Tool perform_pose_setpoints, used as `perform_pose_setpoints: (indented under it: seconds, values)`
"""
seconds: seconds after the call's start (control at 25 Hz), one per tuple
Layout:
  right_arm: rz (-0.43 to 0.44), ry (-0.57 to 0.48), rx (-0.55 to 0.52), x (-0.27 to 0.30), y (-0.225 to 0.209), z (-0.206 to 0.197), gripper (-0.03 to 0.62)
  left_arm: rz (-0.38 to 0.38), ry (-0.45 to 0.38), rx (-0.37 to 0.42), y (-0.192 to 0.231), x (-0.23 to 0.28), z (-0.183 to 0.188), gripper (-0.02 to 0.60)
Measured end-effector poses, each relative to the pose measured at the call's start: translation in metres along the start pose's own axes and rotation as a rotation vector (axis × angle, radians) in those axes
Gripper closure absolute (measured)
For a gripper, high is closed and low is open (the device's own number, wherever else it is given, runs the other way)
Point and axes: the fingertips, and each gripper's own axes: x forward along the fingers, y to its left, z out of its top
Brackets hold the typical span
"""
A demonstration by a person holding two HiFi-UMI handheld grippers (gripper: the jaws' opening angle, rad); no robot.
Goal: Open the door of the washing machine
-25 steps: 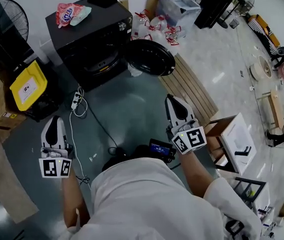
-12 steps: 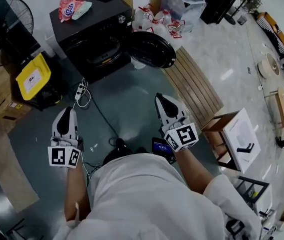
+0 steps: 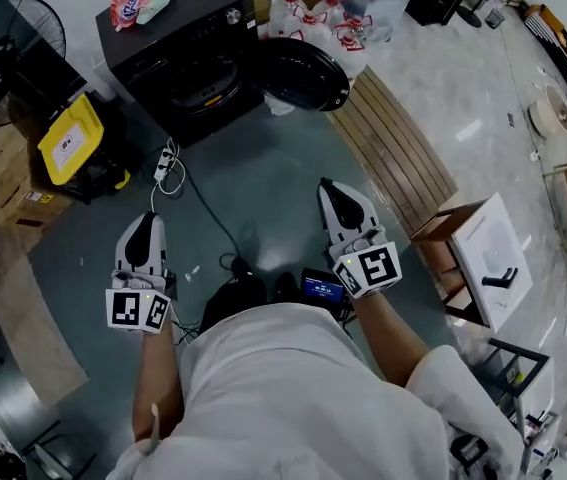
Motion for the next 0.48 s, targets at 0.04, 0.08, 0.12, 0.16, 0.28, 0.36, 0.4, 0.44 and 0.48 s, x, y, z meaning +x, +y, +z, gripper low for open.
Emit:
perform_pose_setpoints:
  seconds: [0.04,0.08,0.12,0.16,0.28,0.36,0.4,0.44,0.48]
  values:
    - [-0.004,0.005,0.007,-0.003,0.001,-0.004,0.557,0.003,0.01,0.001,-0.002,-0.003,-0.004,0.549]
    - [-0.005,0.016,0.016,-0.005,0.002,-0.009,0.557,0.005,0.022,0.0,-0.002,-0.005,-0.007,0.549]
    - [-0.006,0.03,0.025,-0.006,0.004,-0.014,0.557,0.006,0.036,-0.003,-0.003,-0.007,-0.01,0.548]
    - [-0.007,0.04,0.03,-0.006,0.006,-0.018,0.557,0.007,0.047,-0.003,-0.002,-0.008,-0.011,0.549]
    - [-0.016,0.041,0.01,-0.003,0.014,-0.016,0.557,0.007,0.037,-0.003,0.005,-0.011,-0.007,0.548]
    - [-0.032,0.045,0.001,0.0,0.017,-0.014,0.557,0.003,0.04,-0.017,0.013,-0.012,-0.012,0.549]
    - [-0.042,0.052,0.003,0.003,0.018,-0.014,0.557,-0.001,0.046,-0.03,0.018,-0.013,-0.015,0.549]
    - [-0.048,0.058,0.006,0.004,0.02,-0.014,0.557,-0.006,0.049,-0.042,0.021,-0.014,-0.017,0.549]
    - [-0.047,0.063,0.007,0.006,0.024,-0.013,0.557,-0.011,0.049,-0.047,0.023,-0.015,-0.017,0.548]
